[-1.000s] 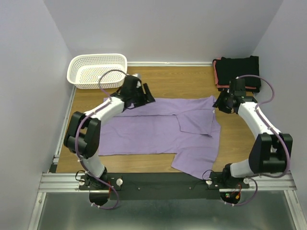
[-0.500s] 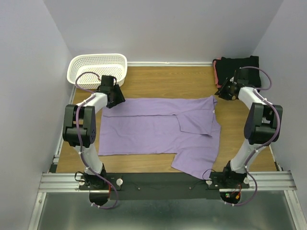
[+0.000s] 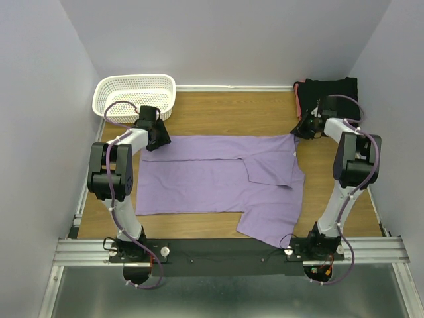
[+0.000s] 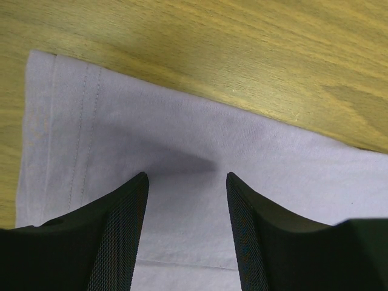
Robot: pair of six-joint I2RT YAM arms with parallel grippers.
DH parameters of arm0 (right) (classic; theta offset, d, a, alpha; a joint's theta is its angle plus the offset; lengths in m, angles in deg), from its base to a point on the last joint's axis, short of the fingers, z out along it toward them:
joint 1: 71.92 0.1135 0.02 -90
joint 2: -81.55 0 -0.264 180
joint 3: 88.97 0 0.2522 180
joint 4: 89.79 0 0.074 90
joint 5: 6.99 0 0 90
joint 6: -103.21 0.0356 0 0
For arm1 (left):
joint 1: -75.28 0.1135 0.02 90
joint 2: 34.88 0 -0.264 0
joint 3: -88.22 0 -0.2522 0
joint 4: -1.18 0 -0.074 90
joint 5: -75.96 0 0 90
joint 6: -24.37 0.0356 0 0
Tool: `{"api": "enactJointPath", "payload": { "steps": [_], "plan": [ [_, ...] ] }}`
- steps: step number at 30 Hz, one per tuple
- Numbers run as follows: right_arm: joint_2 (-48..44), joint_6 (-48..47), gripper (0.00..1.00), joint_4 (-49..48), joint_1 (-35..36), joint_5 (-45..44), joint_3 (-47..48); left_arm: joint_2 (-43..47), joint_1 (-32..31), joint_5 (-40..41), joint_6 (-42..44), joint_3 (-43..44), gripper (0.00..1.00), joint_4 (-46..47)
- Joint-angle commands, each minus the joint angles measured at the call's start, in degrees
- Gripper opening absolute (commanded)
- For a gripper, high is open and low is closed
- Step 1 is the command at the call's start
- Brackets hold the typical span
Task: Fold and stack the t-shirts
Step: Fold the tshirt
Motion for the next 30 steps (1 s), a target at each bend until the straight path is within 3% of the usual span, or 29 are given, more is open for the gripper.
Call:
{"api": "enactJointPath", "payload": {
  "steps": [1, 5, 9, 14, 27, 30],
  "plan": [
    [2.2, 0.0, 0.35, -0.9, -0.2, 2.4, 2.3, -1.5, 0.6, 3.2, 1.2, -0.7, 0.63, -1.4],
    [3.4, 0.1, 0.34, -1.0, -0.2, 2.9, 2.7, -1.3, 0.7, 3.2, 1.2, -0.8, 0.63, -1.5],
    [3.7, 0.2, 0.27, -1.0, -0.2, 2.6, 2.9, -1.3, 0.6, 3.2, 1.2, -0.8, 0.62, -1.6],
    [3.0, 0.3, 0.01, -1.2, -0.6, -0.1, 3.2, -1.4, 0.6, 4.2, 1.2, -0.6, 0.62, -2.2],
    [1.1, 1.8, 0.01, -5.8, -4.1, -2.6, 0.5, -2.1, 2.2, 4.4, -0.1, -0.6, 0.62, -3.1],
    [2.9, 1.9, 0.04, -6.5, -4.1, -1.0, 1.1, -2.1, 2.2, 3.5, 0.1, -0.4, 0.62, -2.4]
  ]
}}
